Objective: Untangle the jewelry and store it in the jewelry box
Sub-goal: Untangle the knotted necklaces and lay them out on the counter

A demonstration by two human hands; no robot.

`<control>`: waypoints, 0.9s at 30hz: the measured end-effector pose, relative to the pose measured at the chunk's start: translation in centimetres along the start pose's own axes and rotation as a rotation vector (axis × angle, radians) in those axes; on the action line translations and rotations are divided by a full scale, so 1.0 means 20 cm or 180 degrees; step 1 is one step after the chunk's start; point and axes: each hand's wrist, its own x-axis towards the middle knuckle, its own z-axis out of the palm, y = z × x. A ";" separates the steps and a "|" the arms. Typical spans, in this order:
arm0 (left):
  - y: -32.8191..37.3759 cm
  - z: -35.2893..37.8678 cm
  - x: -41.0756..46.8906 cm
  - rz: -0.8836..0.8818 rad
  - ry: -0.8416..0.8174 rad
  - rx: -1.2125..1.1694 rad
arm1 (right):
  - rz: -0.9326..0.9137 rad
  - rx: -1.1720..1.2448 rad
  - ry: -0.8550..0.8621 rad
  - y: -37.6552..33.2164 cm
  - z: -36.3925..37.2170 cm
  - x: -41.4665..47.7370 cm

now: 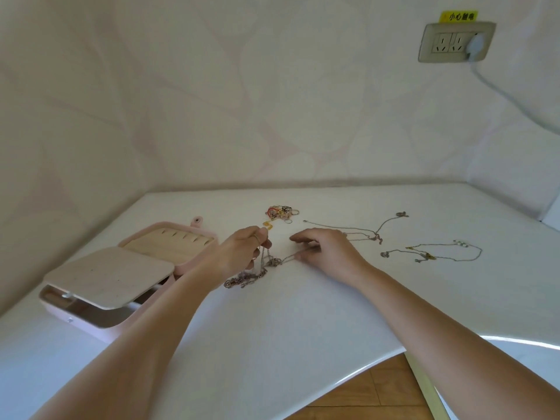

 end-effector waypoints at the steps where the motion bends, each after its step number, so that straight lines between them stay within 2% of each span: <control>1: 0.00 0.01 0.00 0.0037 -0.0007 -0.0149 | -0.0086 0.0068 -0.0092 -0.01 0.01 0.01; 4: -0.01 0.01 0.01 0.0086 0.0034 -0.0490 | -0.0316 0.0142 -0.0312 -0.05 0.02 0.06; 9: -0.05 -0.03 0.08 0.0179 0.0323 -0.0996 | -0.0215 0.0059 -0.1438 -0.12 -0.02 0.19; 12: -0.03 -0.05 0.11 0.0081 0.0476 -0.1498 | -0.0161 -0.0027 -0.1693 -0.13 -0.04 0.28; 15: -0.05 -0.07 0.11 0.0068 0.0686 -0.1340 | 0.0047 0.0836 -0.1854 -0.11 -0.03 0.34; 17: -0.07 -0.06 0.12 0.0016 0.0760 -0.1121 | 0.0158 0.1575 -0.1858 -0.10 -0.03 0.34; 18: -0.07 -0.06 0.12 -0.0055 0.0738 -0.1075 | 0.0165 0.1680 -0.1783 -0.10 -0.04 0.34; 23: -0.10 -0.02 0.11 -0.0102 0.0267 -0.0692 | -0.0294 0.1075 -0.1208 -0.15 -0.11 0.30; 27: -0.10 -0.03 0.09 0.0069 0.0430 -0.0535 | -0.0478 0.1074 -0.1017 -0.18 -0.13 0.28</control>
